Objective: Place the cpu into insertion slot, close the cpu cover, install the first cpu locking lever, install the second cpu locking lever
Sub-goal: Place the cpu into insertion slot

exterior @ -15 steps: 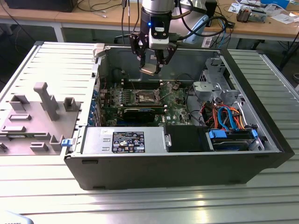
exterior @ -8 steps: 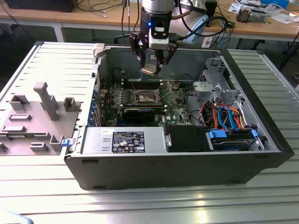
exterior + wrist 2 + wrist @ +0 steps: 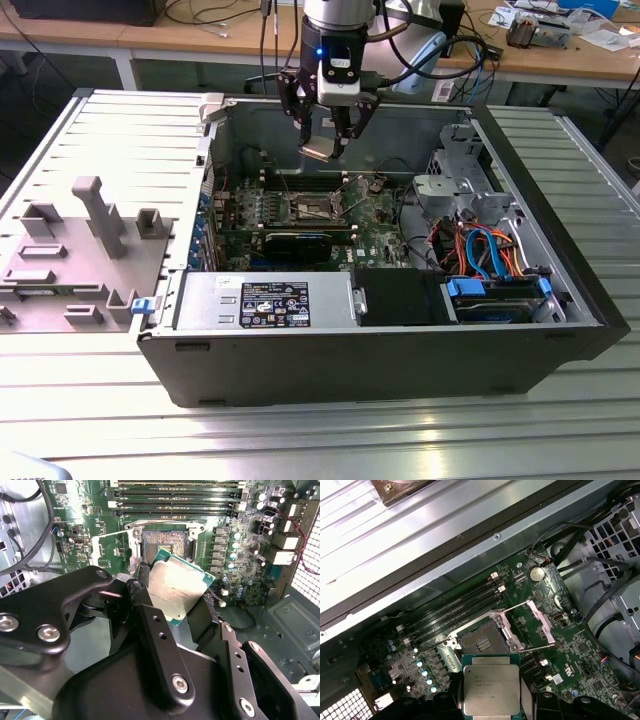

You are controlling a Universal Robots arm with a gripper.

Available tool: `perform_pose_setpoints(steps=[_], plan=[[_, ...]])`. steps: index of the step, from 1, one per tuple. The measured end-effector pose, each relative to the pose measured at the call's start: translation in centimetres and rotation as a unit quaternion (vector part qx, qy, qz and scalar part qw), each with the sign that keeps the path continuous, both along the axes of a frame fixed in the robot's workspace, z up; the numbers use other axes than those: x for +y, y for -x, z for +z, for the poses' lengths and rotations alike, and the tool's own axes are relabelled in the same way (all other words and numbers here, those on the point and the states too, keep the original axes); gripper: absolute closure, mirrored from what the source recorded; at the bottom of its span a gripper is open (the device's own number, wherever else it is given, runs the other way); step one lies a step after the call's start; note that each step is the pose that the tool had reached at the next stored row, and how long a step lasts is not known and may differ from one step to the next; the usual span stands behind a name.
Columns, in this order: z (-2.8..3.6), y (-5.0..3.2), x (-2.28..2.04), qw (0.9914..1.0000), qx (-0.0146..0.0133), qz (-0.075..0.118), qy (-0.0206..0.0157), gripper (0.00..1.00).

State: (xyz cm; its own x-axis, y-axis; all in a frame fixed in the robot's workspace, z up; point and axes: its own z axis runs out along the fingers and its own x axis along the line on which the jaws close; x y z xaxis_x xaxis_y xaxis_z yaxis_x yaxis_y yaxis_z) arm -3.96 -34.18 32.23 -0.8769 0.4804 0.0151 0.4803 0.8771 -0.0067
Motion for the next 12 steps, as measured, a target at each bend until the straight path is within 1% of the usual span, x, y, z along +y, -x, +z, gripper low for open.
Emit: perform_pose_setpoints(steps=[12], plan=[[-0.01,0.00,0.00,0.99999,0.0000,-0.005,0.0000,0.45]])
